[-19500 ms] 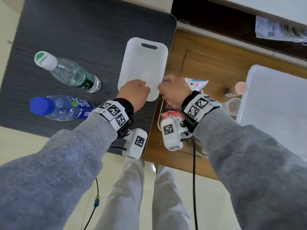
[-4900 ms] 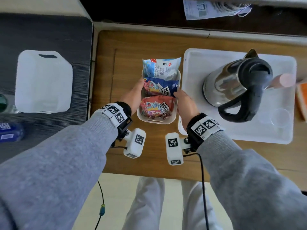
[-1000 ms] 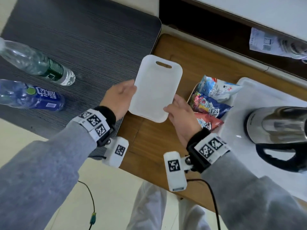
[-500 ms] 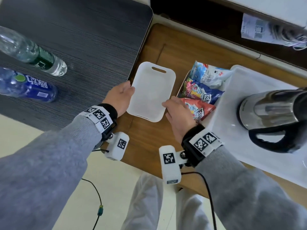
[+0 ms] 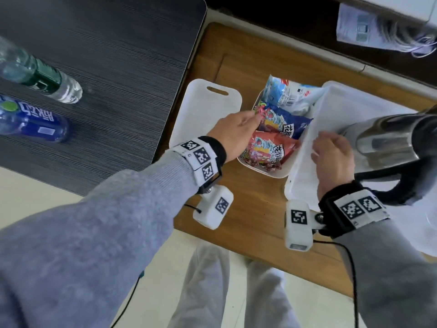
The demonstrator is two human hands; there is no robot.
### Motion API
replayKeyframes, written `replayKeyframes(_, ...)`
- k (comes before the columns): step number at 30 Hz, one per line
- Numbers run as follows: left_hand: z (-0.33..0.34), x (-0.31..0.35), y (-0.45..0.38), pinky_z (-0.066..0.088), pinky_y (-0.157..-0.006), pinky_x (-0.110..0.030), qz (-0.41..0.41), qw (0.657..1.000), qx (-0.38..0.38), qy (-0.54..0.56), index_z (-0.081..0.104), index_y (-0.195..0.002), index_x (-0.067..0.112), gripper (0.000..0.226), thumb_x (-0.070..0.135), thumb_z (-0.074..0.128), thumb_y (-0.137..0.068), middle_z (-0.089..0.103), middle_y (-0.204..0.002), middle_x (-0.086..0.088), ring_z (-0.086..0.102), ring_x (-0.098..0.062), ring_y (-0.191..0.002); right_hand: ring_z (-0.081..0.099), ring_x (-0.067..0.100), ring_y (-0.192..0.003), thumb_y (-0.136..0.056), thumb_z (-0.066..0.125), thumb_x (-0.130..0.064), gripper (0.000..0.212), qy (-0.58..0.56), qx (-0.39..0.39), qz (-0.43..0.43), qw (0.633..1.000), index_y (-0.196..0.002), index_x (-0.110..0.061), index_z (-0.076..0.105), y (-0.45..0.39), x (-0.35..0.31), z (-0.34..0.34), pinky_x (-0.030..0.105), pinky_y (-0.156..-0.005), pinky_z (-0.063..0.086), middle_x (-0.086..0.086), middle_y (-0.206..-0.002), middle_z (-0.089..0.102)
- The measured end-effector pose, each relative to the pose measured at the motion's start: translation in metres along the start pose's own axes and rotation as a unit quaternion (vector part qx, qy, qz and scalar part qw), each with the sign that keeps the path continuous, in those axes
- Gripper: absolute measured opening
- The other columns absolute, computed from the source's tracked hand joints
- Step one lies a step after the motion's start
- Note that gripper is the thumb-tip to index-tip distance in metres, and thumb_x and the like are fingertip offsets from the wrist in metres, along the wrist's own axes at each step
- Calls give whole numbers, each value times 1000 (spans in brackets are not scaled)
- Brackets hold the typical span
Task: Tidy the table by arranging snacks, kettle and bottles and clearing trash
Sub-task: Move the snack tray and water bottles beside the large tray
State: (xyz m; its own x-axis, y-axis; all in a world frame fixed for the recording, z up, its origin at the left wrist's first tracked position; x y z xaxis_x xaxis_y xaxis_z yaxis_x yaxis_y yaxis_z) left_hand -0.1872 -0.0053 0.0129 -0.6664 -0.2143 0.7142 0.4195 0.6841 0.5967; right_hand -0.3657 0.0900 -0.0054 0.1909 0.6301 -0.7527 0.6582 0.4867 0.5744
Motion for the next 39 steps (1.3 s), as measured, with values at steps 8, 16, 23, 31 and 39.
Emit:
replayKeyframes(8, 1, -5, -1, 38, -103, -31, -61, 995, 76, -16, 58, -126, 16, 49, 44, 25, -103, 62, -131, -5, 55, -23, -122, 67, 16, -97, -97, 50, -13, 32, 72, -92, 66, 991, -128, -9, 61, -16, 35, 28, 24, -74, 56, -7, -99, 66)
replayKeyframes(16, 15, 4, -3, 43, -106, -40, -138, 989, 18, 51, 55, -133, 5, 59, 49, 28, -103, 58, -135, -17, 53, -34, -126, 69, 31, -113, -85, 47, -27, 44, 141, -123, 55, 981, -126, -19, 62, -18, 41, 26, 49, -102, 56, 9, -123, 73)
replayKeyframes(23, 33, 24, -7, 47, -105, -41, -92, 989, -17, 114, 57, -126, 30, 61, 68, 23, -92, 71, -117, 0, 67, -16, -107, 72, 30, -108, -69, 54, -24, 52, 125, -171, 53, 976, -121, -23, 59, -28, 22, -3, 51, -99, 57, 4, -117, 75)
replayKeyframes(31, 21, 48, 5, 46, -97, -31, -29, 994, -26, 105, 62, -84, 37, 45, 49, 23, -103, 73, -95, 14, 65, -6, -101, 74, 26, -106, -66, 60, -19, 67, 17, -175, 62, 982, -133, -18, 55, 10, -10, -37, 45, -96, 58, 3, -117, 77)
replayKeyframes(39, -28, 17, 12, 44, -84, -23, -88, 987, 4, 133, 61, -95, 25, 45, 52, 26, -102, 67, -99, 7, 61, -6, -98, 71, 21, -112, -71, 57, -22, 61, 17, -253, 76, 964, -132, -22, 53, 37, -11, 10, 42, -98, 56, -2, -118, 75)
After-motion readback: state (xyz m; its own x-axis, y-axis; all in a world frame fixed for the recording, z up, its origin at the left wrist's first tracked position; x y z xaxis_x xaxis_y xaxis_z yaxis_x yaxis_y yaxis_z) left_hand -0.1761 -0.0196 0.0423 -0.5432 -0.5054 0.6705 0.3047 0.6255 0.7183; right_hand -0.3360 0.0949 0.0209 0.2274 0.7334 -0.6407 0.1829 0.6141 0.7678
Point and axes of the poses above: each hand's wrist, its own y-axis away from the middle knuckle, its own z-axis out of the palm, x = y × z, the point moved 1 cm from there along -y, towards the middle knuckle
